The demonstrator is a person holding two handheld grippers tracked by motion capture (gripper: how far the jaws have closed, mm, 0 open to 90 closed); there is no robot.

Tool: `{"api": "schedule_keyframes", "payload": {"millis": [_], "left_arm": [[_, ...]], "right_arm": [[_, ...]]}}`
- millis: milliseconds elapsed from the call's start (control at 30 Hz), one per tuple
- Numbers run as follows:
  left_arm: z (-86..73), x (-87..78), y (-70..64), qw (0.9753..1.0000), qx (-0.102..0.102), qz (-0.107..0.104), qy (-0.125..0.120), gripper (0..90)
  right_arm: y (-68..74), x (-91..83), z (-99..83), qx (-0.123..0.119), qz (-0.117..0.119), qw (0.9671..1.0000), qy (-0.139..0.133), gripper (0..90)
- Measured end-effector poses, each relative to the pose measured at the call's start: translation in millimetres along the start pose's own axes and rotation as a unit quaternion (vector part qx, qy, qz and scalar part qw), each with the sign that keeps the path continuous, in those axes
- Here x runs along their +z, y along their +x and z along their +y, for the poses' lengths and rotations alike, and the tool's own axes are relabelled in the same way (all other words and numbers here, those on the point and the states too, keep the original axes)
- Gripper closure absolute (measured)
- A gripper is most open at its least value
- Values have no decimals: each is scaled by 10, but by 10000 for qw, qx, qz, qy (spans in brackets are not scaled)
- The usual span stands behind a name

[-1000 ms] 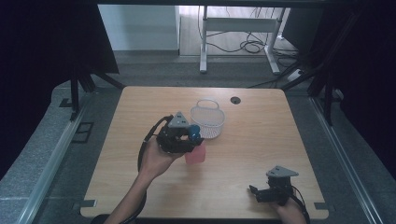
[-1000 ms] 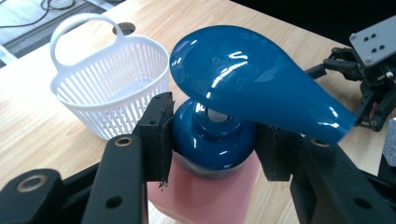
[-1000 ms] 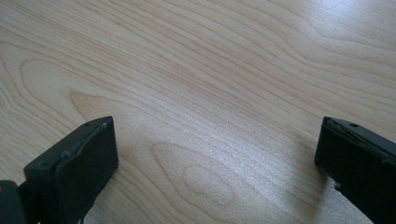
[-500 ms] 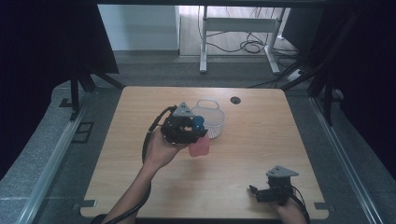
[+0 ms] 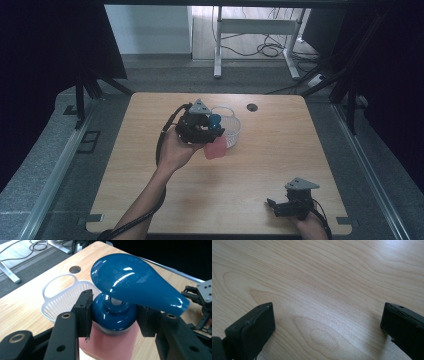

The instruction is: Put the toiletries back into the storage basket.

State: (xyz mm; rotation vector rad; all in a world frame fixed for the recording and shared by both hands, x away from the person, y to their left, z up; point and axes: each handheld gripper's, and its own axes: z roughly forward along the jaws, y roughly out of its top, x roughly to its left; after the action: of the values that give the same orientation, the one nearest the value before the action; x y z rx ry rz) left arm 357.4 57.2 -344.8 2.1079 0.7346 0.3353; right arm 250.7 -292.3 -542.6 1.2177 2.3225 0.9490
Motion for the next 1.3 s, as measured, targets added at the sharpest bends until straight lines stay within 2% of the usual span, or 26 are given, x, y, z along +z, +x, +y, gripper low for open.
{"api": "schedule_keyframes", "payload": {"millis": [300,500,600,1300], "left_arm": [[122,60,54,9999,-23,105,-46,524],[236,99,121,9996,-151,150,-179,524],[279,109,149,9995,-147,194,-192,524],[487,317,303,9982,-274,433,-297,524]], "right_arm": [[1,1,1,-12,4,10000,-2,0],[2,3,2,-16,8,10000,-8,0],[4,2,2,-5,15,10000,-1,0],[3,3,4,-13,25,10000,-3,0]]}}
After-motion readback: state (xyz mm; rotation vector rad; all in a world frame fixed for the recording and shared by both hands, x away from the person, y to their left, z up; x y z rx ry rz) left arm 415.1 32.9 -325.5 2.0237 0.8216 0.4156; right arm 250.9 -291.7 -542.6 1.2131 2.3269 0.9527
